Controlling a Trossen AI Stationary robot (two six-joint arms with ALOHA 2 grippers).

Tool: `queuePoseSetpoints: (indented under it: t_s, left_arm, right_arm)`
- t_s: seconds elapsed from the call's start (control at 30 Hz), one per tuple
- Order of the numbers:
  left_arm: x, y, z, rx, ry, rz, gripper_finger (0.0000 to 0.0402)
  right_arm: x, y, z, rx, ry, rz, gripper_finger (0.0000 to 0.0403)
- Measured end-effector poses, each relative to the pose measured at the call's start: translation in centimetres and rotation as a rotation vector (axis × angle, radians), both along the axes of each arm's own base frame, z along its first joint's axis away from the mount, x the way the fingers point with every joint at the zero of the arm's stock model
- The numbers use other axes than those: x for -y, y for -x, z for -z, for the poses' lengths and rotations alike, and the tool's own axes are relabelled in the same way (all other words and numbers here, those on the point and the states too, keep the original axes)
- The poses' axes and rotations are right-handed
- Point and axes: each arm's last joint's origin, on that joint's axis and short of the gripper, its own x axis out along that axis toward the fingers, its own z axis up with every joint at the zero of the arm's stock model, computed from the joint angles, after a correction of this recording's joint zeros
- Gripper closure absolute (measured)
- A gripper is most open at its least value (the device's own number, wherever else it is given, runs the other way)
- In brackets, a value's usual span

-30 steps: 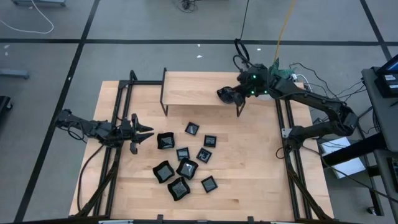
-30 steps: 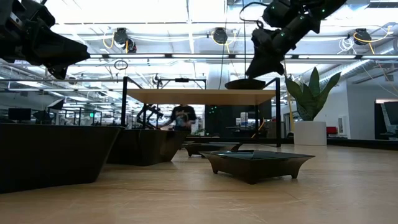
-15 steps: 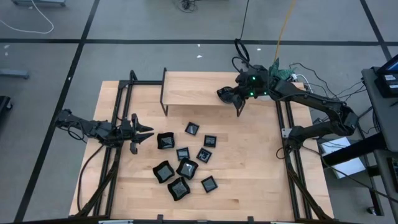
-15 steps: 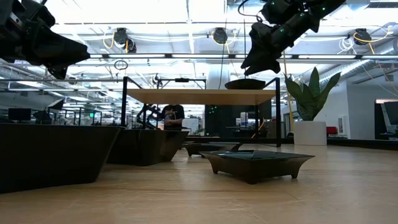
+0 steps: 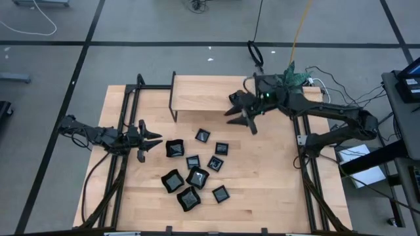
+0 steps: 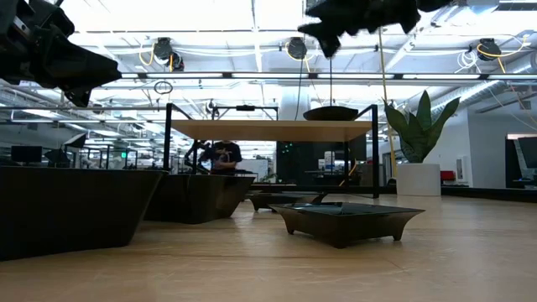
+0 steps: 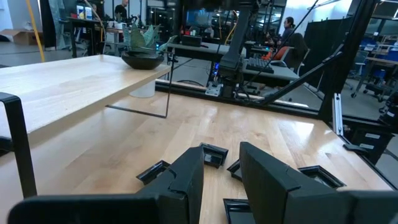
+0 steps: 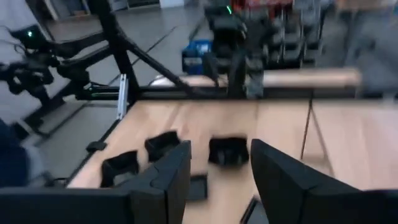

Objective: Pick & Place Mini shaped plates
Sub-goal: Put the distorted square plate on the shelf

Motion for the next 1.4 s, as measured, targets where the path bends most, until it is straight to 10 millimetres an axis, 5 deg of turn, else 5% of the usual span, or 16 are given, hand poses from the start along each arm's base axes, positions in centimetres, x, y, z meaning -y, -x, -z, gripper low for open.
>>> queuePoseSetpoints:
  t_s: [0.33, 0.7, 0.93, 1.4]
  left_arm:
    - [0.0, 0.0, 0.0, 0.0, 0.0, 0.0, 0.0295]
    - [0.0, 0.0, 0.0, 0.0, 0.0, 0.0, 0.0295]
    - [0.0, 0.0, 0.0, 0.0, 0.0, 0.0, 0.0295]
    - [0.0, 0.0, 0.0, 0.0, 0.0, 0.0, 0.0295]
  right_arm:
    - [-3.7, -3.0, 3.0, 0.197, 0.247, 0.045, 0.0245]
    - [-5.8, -3.6, 9.4, 0.354, -0.124, -0.107, 0.0245]
    - [-7.0, -2.4, 9.3, 0.512, -0.139, -0.256, 0.0245]
    - [-7.8, -2.1, 9.5, 0.506, -0.139, -0.28, 0.0245]
